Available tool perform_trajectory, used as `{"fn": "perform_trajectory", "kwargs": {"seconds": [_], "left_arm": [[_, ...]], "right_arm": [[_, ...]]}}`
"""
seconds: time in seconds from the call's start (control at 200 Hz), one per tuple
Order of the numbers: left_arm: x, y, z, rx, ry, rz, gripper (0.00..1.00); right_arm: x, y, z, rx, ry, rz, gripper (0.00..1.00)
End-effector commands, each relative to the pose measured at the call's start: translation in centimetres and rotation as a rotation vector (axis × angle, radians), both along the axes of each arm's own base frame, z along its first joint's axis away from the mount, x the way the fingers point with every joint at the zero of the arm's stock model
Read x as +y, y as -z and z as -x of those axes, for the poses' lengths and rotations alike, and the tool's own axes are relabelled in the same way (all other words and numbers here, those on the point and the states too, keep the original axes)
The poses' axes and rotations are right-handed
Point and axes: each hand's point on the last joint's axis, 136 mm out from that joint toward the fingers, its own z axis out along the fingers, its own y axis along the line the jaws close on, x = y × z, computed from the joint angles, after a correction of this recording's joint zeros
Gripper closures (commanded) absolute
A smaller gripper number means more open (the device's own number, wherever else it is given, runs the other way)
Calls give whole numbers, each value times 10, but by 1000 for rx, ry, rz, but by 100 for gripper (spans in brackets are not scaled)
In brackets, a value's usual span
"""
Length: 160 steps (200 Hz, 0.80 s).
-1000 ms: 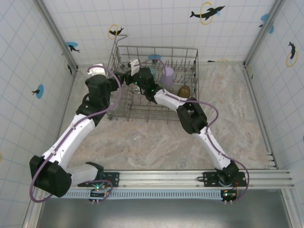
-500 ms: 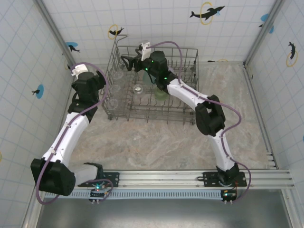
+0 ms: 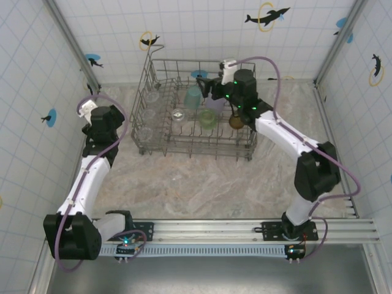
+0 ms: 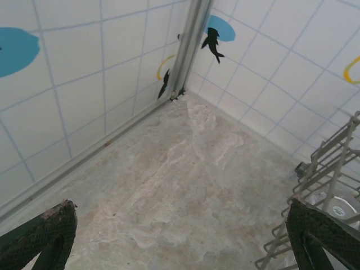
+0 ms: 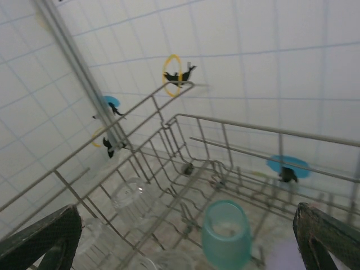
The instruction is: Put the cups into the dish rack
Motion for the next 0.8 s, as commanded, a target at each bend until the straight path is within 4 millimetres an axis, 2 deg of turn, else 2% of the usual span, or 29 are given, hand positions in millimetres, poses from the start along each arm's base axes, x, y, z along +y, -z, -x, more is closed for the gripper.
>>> {"fn": "perform_trajectory", "kwargs": {"seconds": [0.0,0.085,0.195,0.38,0.546,0.676,0.796], "left_arm": [[16,-6,12,-54,-78,10,2],[20,-1,13,-41,-90,14,2],[26,16,16,-6,-117,-4,2],[30,52,22,57,-137,-15,2],[32,69,26,91,-146,-27,2],[33,84,30,118,-134,-70,2],[31,102,33,137,-107,-88,2]], "right_arm": [[-46,-6,12,30,91,-20,0],[-77,0,20,57,136,-24,0],[-116,13,26,111,206,-7,0],[-179,54,41,250,361,33,0],[-228,85,61,288,507,76,0],[-266,121,78,369,660,222,0],[-288,155,91,451,738,292,0]]}}
